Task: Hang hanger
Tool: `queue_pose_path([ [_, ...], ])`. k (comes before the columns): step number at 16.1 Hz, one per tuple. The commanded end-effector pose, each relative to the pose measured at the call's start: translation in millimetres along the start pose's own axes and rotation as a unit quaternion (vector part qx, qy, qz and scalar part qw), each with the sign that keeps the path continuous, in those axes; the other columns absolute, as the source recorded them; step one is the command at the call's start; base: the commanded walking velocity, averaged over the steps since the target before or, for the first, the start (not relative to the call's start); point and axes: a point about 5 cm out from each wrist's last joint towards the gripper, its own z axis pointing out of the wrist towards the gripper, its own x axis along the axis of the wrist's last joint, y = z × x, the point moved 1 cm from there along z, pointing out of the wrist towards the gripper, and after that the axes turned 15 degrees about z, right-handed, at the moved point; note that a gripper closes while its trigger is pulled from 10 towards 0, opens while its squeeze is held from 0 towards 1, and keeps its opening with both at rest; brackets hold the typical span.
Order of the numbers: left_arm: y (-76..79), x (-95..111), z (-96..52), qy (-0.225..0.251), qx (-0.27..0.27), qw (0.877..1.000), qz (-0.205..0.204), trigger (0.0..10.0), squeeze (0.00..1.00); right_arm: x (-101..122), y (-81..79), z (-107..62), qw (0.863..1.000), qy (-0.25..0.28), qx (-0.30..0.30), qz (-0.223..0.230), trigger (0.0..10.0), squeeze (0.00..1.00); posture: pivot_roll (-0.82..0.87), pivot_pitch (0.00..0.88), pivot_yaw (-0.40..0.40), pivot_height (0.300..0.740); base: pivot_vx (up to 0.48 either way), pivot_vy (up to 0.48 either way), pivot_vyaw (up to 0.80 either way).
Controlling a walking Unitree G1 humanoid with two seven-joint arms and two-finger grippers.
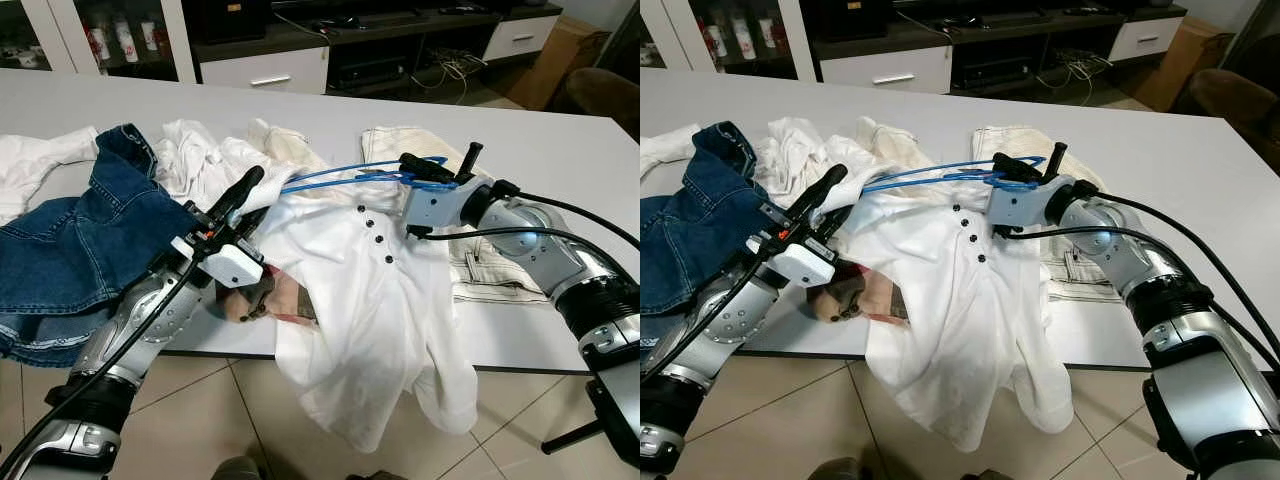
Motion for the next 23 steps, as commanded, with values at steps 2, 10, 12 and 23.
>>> queue_pose_path([
  [2,-14.1,-13,-3.4,-0.029,0.032,0.999,0.003,10.0,1.00,-28,5.7,-18.7,0.998,-0.065,-0.003,-0.007,0.0,0.00,0.16,0.000,-0.053,0.740,0.000,0.000,0.00],
  [10,-14.6,-28,-2.5,-0.082,0.036,0.996,-0.005,10.0,0.00,-42,11.7,-29.2,0.995,-0.095,-0.010,-0.010,0.0,0.00,0.16,0.000,-0.046,0.740,0.000,0.000,0.00],
  [12,-14.1,-28,-1.8,-0.090,0.040,0.995,-0.010,10.0,0.00,-47,16.6,-31.8,0.993,-0.112,-0.022,-0.011,0.0,0.00,0.16,0.000,-0.046,0.740,0.000,0.000,0.00],
  [23,-7.8,-26,6.3,-0.151,0.123,0.972,-0.135,10.0,0.00,-52,38.4,-33.4,0.966,-0.120,-0.170,0.151,0.0,0.00,0.15,0.000,-0.047,0.740,0.000,0.000,0.00],
])
